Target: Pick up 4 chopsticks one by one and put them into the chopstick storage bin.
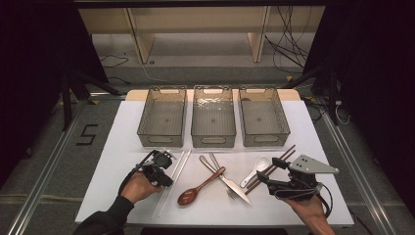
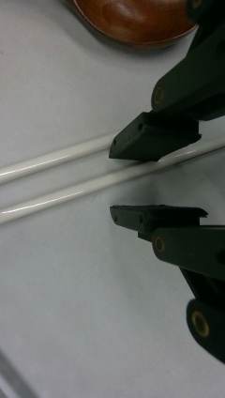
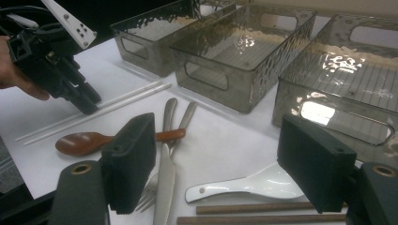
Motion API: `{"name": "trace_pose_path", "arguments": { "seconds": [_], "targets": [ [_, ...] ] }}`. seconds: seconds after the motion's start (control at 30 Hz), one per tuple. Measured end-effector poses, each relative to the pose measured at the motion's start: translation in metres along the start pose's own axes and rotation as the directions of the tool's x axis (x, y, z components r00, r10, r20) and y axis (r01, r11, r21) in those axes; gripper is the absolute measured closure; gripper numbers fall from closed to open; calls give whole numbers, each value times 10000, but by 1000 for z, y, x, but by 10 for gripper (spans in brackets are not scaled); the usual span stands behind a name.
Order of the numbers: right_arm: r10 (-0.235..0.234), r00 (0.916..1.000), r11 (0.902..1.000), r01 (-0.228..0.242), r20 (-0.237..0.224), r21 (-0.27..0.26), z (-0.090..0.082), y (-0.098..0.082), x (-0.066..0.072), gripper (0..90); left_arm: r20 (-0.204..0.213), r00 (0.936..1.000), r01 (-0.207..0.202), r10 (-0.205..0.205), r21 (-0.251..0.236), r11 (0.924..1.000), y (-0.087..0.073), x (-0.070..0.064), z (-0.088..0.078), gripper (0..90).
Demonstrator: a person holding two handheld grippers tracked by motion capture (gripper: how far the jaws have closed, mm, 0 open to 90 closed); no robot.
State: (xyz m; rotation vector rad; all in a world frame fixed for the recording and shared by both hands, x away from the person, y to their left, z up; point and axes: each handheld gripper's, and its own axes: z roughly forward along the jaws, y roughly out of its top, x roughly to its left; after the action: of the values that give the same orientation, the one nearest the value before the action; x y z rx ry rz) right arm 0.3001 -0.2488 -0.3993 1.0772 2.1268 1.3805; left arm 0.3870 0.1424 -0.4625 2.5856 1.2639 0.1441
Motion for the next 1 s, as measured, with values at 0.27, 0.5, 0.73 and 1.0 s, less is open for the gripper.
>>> {"name": "trace_pose_path", "arguments": {
  "seconds": [0.27, 0.5, 0.73, 1.0],
  "targets": [
    [-22, 10000, 10000, 22, 39, 43, 0, 0, 0, 295, 133, 9999, -31, 30, 21, 10000, 0, 6, 0, 766],
    [-83, 10000, 10000, 83, 48, -50, -1, 0, 0, 298, 373, 9992, 133, -134, 22, 9999, 0, 11, 0, 824],
    [-96, 9999, 9999, 96, 60, -45, -2, 0, 0, 298, 371, 9993, 55, -57, 52, 10000, 1, 13, 0, 842],
    [-108, 9999, 9999, 108, 77, -48, -2, 0, 0, 300, 321, 9994, -110, 105, 146, 9998, 1, 11, -1, 845]
  ]
}}
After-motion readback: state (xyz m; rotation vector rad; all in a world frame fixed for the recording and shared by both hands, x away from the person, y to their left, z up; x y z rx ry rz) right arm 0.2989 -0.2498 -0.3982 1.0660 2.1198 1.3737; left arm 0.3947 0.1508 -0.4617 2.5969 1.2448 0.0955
